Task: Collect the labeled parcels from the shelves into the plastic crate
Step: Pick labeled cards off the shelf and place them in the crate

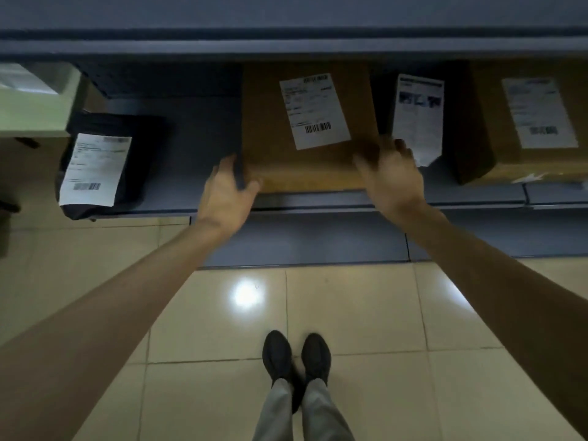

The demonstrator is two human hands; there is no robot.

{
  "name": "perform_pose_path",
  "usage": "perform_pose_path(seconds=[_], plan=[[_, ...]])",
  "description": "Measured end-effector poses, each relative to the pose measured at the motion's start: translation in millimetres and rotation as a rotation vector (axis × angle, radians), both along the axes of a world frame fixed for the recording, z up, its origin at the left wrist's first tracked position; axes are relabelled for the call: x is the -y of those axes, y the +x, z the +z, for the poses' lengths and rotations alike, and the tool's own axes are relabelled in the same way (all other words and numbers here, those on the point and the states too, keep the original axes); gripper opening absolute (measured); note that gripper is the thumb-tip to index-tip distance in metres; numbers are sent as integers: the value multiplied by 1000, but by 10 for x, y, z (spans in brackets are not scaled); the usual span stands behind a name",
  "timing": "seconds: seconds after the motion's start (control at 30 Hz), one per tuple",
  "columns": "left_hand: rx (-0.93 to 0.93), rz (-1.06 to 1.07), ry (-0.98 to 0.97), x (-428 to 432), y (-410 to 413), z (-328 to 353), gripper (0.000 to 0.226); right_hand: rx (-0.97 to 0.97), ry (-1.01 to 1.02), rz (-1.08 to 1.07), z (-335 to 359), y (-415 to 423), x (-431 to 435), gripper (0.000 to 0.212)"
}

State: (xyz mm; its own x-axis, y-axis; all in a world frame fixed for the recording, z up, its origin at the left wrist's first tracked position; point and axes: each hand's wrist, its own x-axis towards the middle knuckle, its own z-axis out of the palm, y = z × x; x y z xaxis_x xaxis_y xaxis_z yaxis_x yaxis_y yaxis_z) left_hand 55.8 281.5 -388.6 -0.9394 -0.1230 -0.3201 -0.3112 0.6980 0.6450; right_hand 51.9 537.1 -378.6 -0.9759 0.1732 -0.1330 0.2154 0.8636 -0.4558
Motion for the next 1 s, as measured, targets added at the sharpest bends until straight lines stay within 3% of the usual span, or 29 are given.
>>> perform_pose_path(seconds=[0.17, 0.27, 0.4, 0.57, 0.67, 0.8, 1.0], plan=[[128, 197, 378, -28, -335, -321, 65, 185, -456, -292, -211, -299, -49, 53], [110, 260, 498, -139, -395, -334, 55, 167, -611, -423, -362, -404, -49, 56], [77, 230, 522, -137, -222, -322, 49, 129, -658, -402, -478, -212, -32, 54], [38, 212, 553, 21, 318, -330, 39, 80, -683, -381, -467, 404, 44, 19], [27, 194, 636, 76, 687, -379, 36, 73, -745, -378, -508, 816, 89, 16], [-6, 167, 659, 110, 922, -541, 47, 66, -773, -351, -582, 1150, 142, 30], [-38, 168, 679, 111, 971, -608, 51, 38, -791, -349, -647, 1176, 163, 35]])
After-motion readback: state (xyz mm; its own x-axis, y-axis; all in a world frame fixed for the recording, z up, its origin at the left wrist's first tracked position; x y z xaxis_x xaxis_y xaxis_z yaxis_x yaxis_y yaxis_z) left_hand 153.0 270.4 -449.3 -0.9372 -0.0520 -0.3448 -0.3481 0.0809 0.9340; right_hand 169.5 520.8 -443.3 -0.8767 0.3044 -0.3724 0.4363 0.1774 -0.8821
